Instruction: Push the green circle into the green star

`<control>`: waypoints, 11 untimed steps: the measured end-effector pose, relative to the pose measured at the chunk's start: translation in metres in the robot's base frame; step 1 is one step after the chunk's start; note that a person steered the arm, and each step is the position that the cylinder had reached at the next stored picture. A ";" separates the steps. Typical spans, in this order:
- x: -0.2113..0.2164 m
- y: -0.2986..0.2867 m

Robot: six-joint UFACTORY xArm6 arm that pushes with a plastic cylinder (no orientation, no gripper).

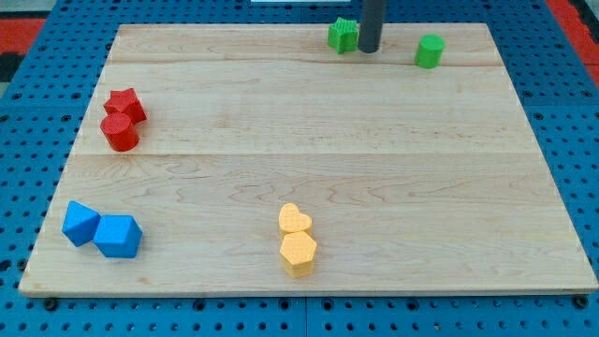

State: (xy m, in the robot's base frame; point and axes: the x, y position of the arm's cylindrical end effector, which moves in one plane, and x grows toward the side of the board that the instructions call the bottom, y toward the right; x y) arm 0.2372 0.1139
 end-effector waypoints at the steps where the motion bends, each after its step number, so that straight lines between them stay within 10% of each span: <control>1: -0.019 0.023; 4: -0.043 -0.131; 8: -0.032 0.165; 11: 0.005 0.038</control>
